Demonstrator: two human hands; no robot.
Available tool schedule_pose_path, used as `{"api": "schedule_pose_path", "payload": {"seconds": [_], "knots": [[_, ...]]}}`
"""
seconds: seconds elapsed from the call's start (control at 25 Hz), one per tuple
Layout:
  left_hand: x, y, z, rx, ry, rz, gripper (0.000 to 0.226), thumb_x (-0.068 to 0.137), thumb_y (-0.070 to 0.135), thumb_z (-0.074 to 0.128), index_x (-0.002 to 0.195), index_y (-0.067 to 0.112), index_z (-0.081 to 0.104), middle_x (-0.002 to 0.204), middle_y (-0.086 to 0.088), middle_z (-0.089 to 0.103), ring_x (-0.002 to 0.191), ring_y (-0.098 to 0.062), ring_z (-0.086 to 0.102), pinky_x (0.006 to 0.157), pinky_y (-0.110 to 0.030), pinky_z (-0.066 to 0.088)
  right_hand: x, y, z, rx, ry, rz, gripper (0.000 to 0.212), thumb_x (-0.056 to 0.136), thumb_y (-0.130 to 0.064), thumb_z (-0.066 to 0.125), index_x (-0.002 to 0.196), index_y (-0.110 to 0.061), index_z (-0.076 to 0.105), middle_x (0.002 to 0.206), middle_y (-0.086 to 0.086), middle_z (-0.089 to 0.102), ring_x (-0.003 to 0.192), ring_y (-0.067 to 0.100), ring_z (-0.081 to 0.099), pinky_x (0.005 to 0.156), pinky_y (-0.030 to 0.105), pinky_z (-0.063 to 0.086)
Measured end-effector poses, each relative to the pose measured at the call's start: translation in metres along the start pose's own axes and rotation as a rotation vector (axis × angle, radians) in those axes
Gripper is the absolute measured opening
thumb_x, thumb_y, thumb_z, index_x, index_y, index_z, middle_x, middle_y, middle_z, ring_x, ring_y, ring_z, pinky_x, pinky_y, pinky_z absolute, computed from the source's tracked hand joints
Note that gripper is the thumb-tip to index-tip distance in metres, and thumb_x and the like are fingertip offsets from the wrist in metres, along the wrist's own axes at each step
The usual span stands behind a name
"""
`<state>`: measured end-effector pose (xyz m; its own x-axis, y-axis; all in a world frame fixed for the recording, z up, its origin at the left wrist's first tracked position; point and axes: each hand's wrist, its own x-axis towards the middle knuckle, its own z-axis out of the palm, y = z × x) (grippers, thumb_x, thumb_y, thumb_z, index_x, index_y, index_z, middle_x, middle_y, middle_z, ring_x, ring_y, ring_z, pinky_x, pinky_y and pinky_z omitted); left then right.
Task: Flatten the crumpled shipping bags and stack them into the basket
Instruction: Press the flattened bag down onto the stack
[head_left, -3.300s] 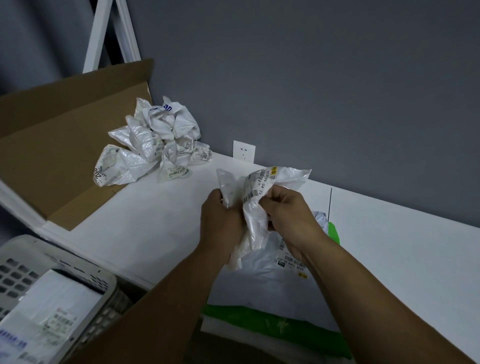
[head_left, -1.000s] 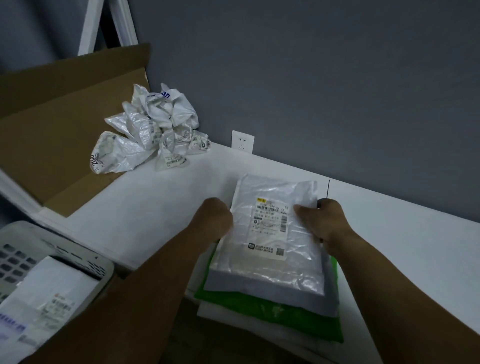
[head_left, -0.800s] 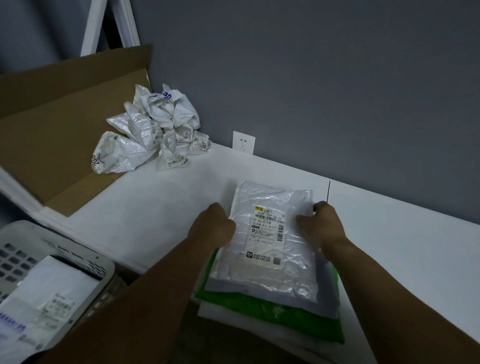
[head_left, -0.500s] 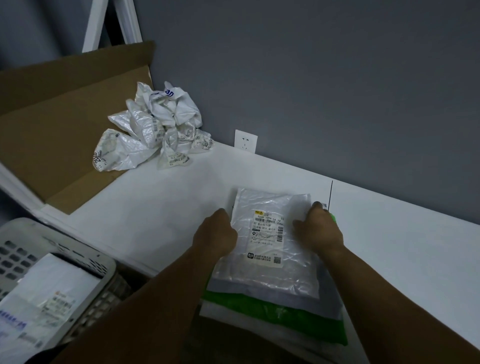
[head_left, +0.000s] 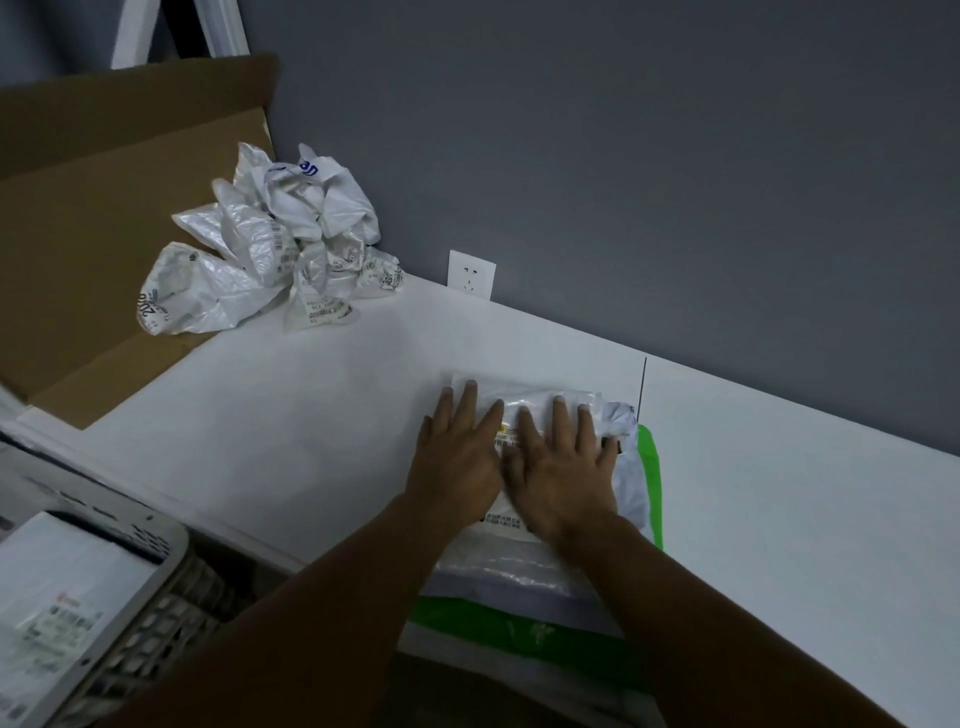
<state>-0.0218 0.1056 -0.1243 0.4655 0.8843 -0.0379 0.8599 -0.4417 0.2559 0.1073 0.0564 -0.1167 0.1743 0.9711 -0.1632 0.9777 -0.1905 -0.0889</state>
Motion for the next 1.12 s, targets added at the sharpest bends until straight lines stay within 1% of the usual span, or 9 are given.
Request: {"api": "schedule_pose_path", "payload": {"seconds": [0.28,0.36,0.4,0.52,0.68,0.92,1.0,1.08,1.12], "knots": [[0.004,-0.01,0.037,0.015,-0.028,0.021,0.058,0.103,0.039,0.02,0.158,0.024,0.01,0.166,-0.002,-0.004,0.152,-0.024,-0.008,0.123,-0.047,0.005,0.008,0.005,0.033,-0.066,-0.002,-0.003,0.065,0.1,-0.059,0.003,0.158,-0.033,-0.01,0.166,0.009,-0.018,0.152,0.035,-0.02,0.115,0.068,-0.007],[0.003,-0.013,0.042,0.03,-0.016,0.036,0.067,0.095,0.045,0.006,0.157,0.023,0.017,0.166,-0.005,0.004,0.153,-0.027,0.0,0.121,-0.048,0.008,0.009,0.006,0.04,-0.083,0.016,0.001,0.068,0.097,-0.06,-0.002,0.159,-0.032,-0.008,0.167,0.01,-0.016,0.152,0.035,-0.018,0.115,0.068,-0.008],[0.002,-0.015,0.045,0.032,-0.001,0.047,0.071,0.092,0.045,0.005,0.155,0.02,0.025,0.165,-0.008,0.012,0.152,-0.03,0.008,0.12,-0.05,0.014,0.009,0.005,0.044,-0.084,0.033,-0.002,0.07,0.096,-0.059,-0.003,0.159,-0.031,-0.006,0.167,0.011,-0.014,0.152,0.036,-0.016,0.115,0.069,-0.008],[0.001,-0.019,0.053,0.024,0.047,0.075,0.061,0.097,0.038,0.021,0.146,0.012,0.046,0.157,-0.015,0.035,0.146,-0.036,0.03,0.114,-0.055,0.032,0.008,0.003,0.052,-0.066,0.119,-0.001,0.072,0.096,-0.059,0.001,0.16,-0.029,0.009,0.168,0.014,0.0,0.154,0.039,-0.005,0.116,0.069,-0.003],[0.002,-0.021,0.058,0.02,0.085,0.097,0.057,0.098,0.035,0.026,0.143,0.009,0.05,0.153,-0.017,0.04,0.144,-0.037,0.033,0.112,-0.055,0.036,0.008,0.004,0.058,-0.067,0.137,0.017,0.071,0.097,-0.059,0.006,0.16,-0.029,0.016,0.167,0.014,0.009,0.154,0.039,0.004,0.116,0.069,0.002],[0.006,-0.023,0.059,0.024,0.037,0.099,0.06,0.097,0.037,0.023,0.143,0.01,0.05,0.154,-0.015,0.039,0.145,-0.035,0.032,0.112,-0.055,0.035,0.009,0.002,0.059,-0.061,0.115,0.032,0.07,0.097,-0.059,0.013,0.157,-0.028,0.028,0.164,0.016,0.024,0.151,0.041,0.019,0.114,0.07,0.01],[0.005,-0.022,0.056,0.037,0.029,0.094,0.067,0.095,0.041,0.013,0.15,0.013,0.039,0.16,-0.013,0.029,0.15,-0.033,0.02,0.118,-0.053,0.026,0.009,0.001,0.055,-0.065,0.091,0.025,0.073,0.095,-0.059,0.006,0.159,-0.028,0.021,0.166,0.016,0.016,0.152,0.041,0.011,0.114,0.071,0.006],[0.003,-0.022,0.051,0.042,0.012,0.096,0.075,0.09,0.045,-0.001,0.157,0.017,0.019,0.165,-0.008,0.009,0.153,-0.028,0.0,0.123,-0.05,0.01,0.008,0.002,0.05,-0.09,0.059,0.011,0.076,0.091,-0.061,-0.005,0.16,-0.03,0.003,0.168,0.014,-0.003,0.153,0.039,-0.006,0.114,0.071,-0.002],[0.002,-0.021,0.047,0.029,0.009,0.093,0.074,0.09,0.046,-0.002,0.158,0.019,0.012,0.166,-0.006,0.002,0.153,-0.026,-0.006,0.123,-0.049,0.005,0.006,0.002,0.048,-0.093,0.045,0.007,0.076,0.09,-0.062,-0.008,0.16,-0.03,-0.005,0.167,0.013,-0.011,0.152,0.038,-0.014,0.114,0.071,-0.005]]}}
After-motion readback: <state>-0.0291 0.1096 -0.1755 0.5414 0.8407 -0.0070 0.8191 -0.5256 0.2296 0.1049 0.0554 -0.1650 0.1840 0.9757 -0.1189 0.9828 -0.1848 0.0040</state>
